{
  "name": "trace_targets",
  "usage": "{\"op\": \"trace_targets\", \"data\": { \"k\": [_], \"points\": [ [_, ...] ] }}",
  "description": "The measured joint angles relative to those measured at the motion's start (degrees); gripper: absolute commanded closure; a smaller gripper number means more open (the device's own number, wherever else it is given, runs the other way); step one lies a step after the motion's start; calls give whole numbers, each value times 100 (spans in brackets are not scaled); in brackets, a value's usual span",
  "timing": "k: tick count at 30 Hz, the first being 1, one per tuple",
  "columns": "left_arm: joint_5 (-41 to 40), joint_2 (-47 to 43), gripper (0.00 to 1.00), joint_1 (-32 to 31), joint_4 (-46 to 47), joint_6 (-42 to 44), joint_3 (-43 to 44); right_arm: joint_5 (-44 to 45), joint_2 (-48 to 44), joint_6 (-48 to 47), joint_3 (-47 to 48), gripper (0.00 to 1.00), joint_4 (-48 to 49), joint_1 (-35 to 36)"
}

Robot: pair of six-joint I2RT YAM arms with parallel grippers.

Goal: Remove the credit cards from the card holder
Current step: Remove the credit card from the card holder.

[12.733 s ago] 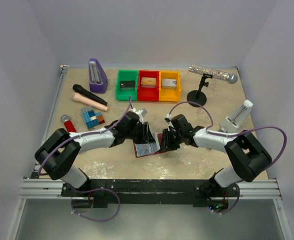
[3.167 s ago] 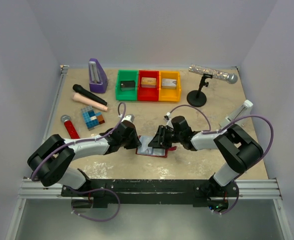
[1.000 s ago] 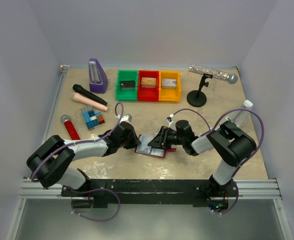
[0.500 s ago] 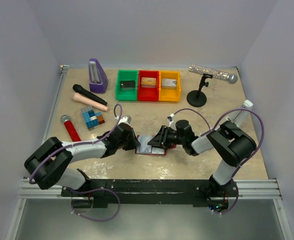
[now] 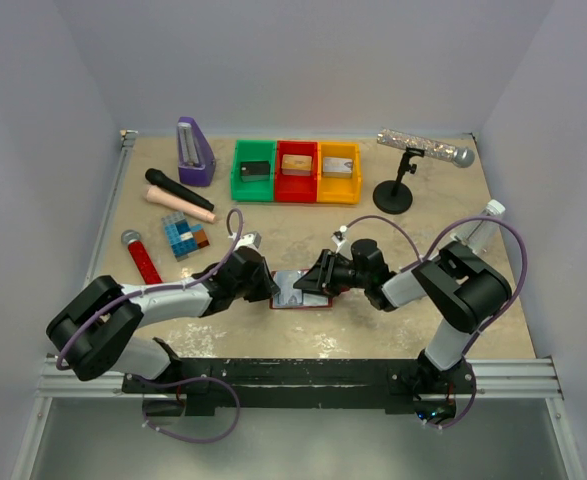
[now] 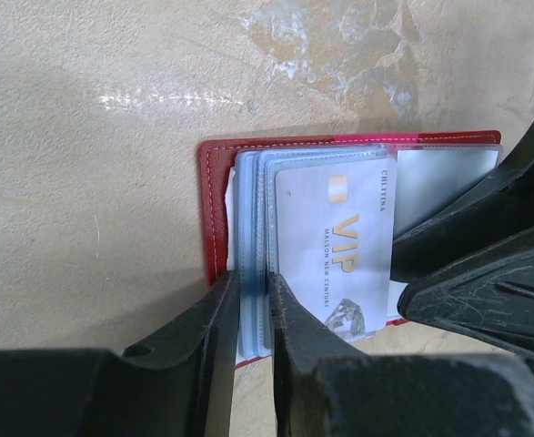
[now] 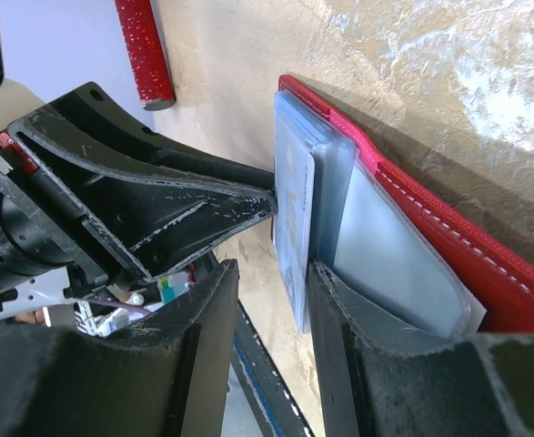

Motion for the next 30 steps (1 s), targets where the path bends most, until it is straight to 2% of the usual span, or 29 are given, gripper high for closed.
{"op": "trace_targets", "data": {
  "k": [20,30],
  "points": [
    [190,81,78,4,308,0,-70,-262,190,-7,251,59,-116,-20],
    [245,96,74,-2,400,0,-101,-420,297,-79,492,58,-461,-15]
  ]
}}
